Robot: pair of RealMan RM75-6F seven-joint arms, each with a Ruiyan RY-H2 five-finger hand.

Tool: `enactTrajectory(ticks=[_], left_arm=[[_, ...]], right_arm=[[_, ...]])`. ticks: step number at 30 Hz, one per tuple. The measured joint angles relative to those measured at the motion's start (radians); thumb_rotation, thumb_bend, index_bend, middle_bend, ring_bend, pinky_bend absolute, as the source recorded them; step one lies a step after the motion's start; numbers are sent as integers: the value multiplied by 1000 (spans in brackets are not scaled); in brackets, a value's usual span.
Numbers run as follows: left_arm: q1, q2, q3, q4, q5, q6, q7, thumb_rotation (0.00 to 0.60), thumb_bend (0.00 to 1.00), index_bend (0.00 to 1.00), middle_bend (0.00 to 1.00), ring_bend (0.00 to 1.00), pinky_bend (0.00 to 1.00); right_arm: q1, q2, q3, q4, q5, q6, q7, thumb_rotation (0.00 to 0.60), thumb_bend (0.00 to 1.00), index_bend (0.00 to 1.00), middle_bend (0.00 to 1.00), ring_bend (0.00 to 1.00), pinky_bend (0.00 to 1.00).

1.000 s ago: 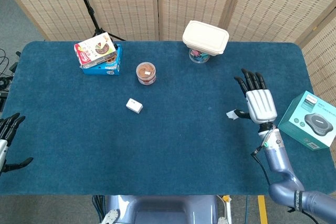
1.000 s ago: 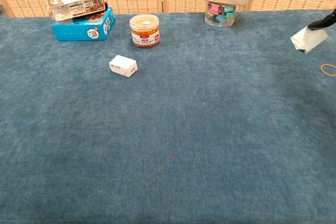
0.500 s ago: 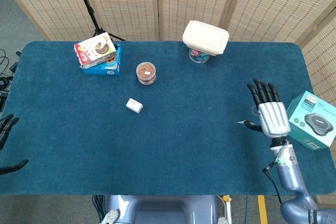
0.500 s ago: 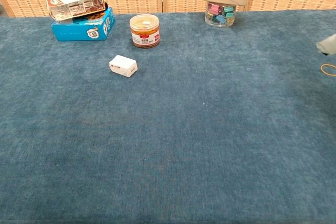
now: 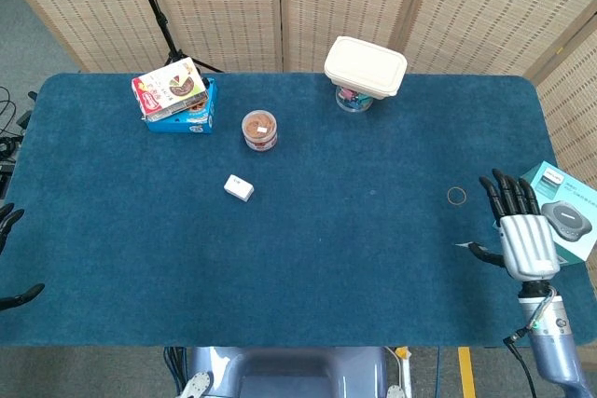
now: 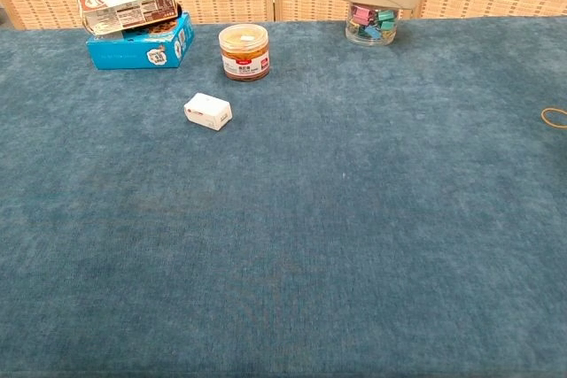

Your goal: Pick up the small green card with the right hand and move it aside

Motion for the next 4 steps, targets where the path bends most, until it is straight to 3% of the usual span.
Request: enactTrajectory(ticks=[4], left_arm=[[-4,0,-6,-8,-18,-12,13,600,0,0,0,0,0]], right_arm=[[-47,18,-13,-3,-18,48,20,600,0,0,0,0,0]])
